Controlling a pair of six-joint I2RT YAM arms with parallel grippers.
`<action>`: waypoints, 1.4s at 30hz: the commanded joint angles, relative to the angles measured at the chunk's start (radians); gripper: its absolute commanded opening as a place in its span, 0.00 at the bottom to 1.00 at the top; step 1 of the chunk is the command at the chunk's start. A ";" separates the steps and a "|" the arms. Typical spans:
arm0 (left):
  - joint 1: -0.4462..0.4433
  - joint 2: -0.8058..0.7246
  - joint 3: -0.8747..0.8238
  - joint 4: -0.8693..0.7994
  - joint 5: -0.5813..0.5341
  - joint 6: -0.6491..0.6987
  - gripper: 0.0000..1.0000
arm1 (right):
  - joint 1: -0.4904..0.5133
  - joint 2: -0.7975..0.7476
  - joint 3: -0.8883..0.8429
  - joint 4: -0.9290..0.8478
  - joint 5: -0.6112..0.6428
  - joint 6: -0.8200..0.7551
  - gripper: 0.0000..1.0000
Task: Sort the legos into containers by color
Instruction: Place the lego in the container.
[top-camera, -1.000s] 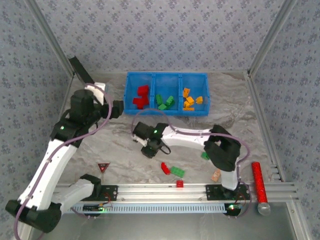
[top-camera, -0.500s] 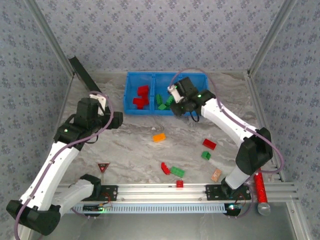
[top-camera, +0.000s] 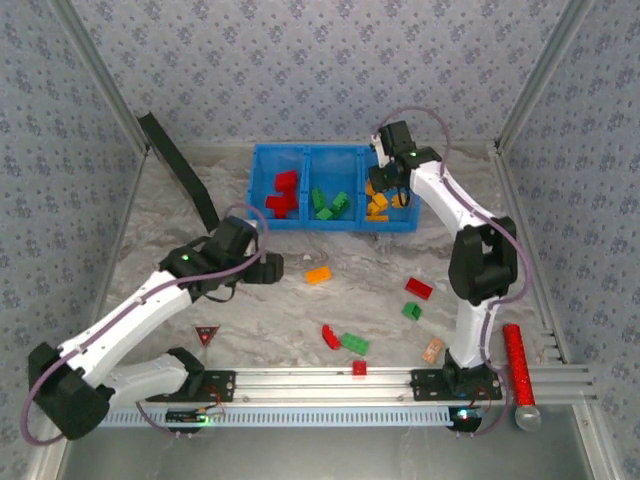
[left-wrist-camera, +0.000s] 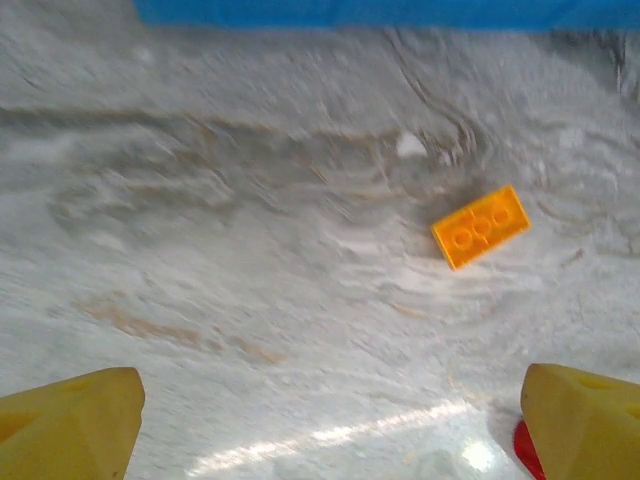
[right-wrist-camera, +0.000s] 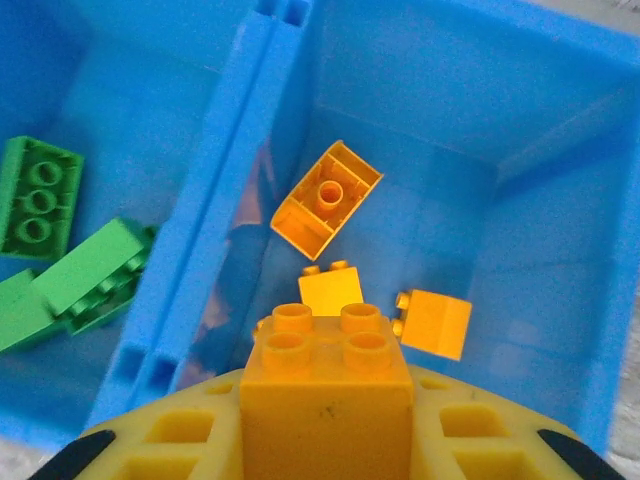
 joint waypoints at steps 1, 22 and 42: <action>-0.082 0.040 -0.007 0.007 0.007 -0.168 0.95 | -0.020 0.078 0.058 0.016 -0.036 0.019 0.33; -0.392 0.309 -0.032 0.155 0.089 -0.705 0.86 | -0.024 0.218 0.098 0.032 0.035 -0.047 0.45; -0.482 0.512 0.048 0.212 0.131 -0.837 0.69 | -0.013 0.122 0.024 0.112 -0.034 -0.042 0.58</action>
